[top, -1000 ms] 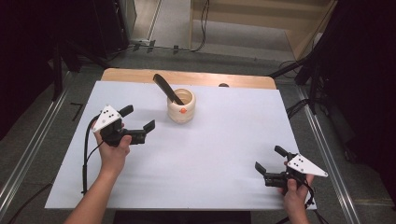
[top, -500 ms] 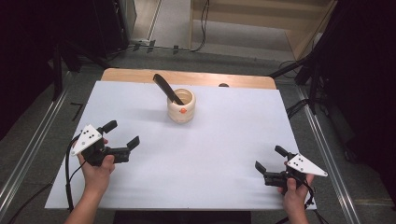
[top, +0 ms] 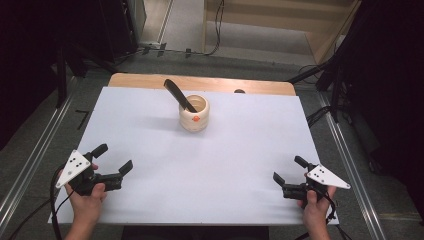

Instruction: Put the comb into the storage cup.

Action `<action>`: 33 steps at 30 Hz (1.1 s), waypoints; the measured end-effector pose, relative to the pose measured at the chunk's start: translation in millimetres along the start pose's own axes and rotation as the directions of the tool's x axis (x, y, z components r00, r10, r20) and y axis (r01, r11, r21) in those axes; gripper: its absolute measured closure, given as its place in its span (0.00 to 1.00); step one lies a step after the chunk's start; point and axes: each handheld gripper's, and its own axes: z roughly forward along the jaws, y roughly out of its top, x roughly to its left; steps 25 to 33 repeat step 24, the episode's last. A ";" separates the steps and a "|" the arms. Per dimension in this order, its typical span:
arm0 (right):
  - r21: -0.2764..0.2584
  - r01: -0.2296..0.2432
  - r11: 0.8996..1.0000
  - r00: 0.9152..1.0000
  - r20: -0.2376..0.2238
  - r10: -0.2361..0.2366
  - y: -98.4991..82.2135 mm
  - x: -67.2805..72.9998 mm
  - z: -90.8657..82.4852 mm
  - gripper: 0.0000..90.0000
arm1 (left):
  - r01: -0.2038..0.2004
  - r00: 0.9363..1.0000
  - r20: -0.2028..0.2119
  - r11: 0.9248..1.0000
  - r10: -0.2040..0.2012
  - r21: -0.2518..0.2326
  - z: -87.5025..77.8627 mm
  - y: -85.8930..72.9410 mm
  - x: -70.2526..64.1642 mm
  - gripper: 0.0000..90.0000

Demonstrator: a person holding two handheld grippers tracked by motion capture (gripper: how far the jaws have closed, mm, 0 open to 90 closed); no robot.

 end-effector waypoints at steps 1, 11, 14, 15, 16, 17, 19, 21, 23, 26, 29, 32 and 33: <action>0.000 -0.001 1.000 1.000 -0.001 0.001 0.0 0.0 0.0 0.00 | -0.001 1.000 -0.006 1.000 0.001 0.000 -2.8 -1.8 1.3 0.00; 0.003 -0.002 1.000 1.000 0.005 0.002 -0.1 0.1 0.9 0.00 | 0.023 0.999 -0.045 1.000 -0.023 0.006 -28.8 -16.5 17.3 0.00; 0.004 -0.002 1.000 1.000 0.008 0.002 -0.1 0.2 0.8 0.00 | 0.026 0.998 -0.054 1.000 -0.026 0.007 -35.1 -19.0 20.4 0.00; 0.004 -0.004 1.000 1.000 0.008 0.004 -0.1 0.3 0.7 0.00 | 0.023 0.998 -0.060 1.000 -0.022 0.009 -36.9 -20.1 21.7 0.00; 0.003 -0.004 1.000 1.000 0.006 0.004 -0.2 0.2 0.7 0.00 | 0.025 0.998 -0.063 1.000 -0.024 0.015 -38.4 -21.3 23.2 0.00; 0.003 -0.003 1.000 1.000 0.006 0.003 -0.3 0.0 0.7 0.00 | 0.030 0.997 -0.069 0.999 -0.029 0.018 -39.0 -22.8 24.6 0.00; 0.003 -0.002 1.000 1.000 0.005 0.002 -0.4 0.1 0.7 0.00 | 0.031 0.996 -0.080 0.999 -0.029 0.028 -39.0 -25.2 27.5 0.00; 0.005 0.002 1.000 1.000 0.004 -0.002 -0.5 0.2 1.0 0.00 | 0.033 0.996 -0.085 0.999 -0.029 0.038 -37.7 -26.9 29.2 0.00; 0.005 0.003 1.000 1.000 0.004 -0.003 -0.5 0.5 1.1 0.00 | 0.041 0.996 -0.082 0.998 -0.038 0.042 -36.3 -28.4 29.9 0.00; 0.005 0.006 1.000 1.000 0.002 -0.006 -0.4 0.5 1.0 0.00 | 0.045 0.996 -0.083 0.998 -0.041 0.048 -35.7 -29.1 29.9 0.00; 0.005 0.006 1.000 1.000 0.002 -0.006 -0.4 0.5 1.0 0.00 | 0.045 0.996 -0.083 0.998 -0.041 0.048 -35.7 -29.1 29.9 0.00; 0.005 0.006 1.000 1.000 0.002 -0.006 -0.4 0.5 1.0 0.00 | 0.045 0.996 -0.083 0.998 -0.041 0.048 -35.7 -29.1 29.9 0.00; 0.005 0.006 1.000 1.000 0.002 -0.006 -0.4 0.5 1.0 0.00 | 0.045 0.996 -0.083 0.998 -0.041 0.048 -35.7 -29.1 29.9 0.00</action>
